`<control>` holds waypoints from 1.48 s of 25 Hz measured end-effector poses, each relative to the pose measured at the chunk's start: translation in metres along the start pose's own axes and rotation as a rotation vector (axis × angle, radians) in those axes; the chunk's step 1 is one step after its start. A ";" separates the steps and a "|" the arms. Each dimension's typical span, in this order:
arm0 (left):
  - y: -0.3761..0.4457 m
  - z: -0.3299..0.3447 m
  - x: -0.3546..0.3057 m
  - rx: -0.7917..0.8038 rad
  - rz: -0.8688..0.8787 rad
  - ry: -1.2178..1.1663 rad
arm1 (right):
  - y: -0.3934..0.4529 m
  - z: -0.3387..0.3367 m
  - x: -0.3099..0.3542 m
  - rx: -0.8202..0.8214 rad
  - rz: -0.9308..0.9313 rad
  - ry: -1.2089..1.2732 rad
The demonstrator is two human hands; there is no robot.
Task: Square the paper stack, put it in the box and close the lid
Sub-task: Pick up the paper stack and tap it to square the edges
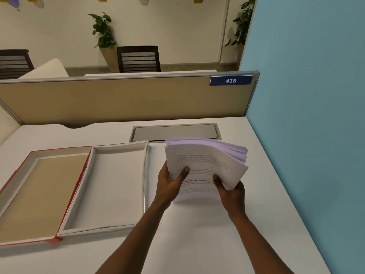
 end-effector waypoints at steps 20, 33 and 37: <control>-0.003 -0.008 0.009 0.068 -0.020 0.045 | 0.010 -0.018 -0.027 0.063 0.062 -0.219; 0.000 -0.006 0.009 0.028 -0.051 -0.015 | 0.022 -0.023 -0.039 0.206 0.128 -0.389; 0.002 -0.004 0.008 0.019 -0.053 -0.051 | 0.030 -0.029 -0.035 0.203 0.061 -0.695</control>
Point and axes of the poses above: each hand's wrist, its own y-axis towards the middle knuckle, its own z-axis out of the palm, x = y × z, the point moved 3 cm from there along y, towards the middle knuckle, and after that the axes turned 11 degrees about z, right-handed, at the moved point
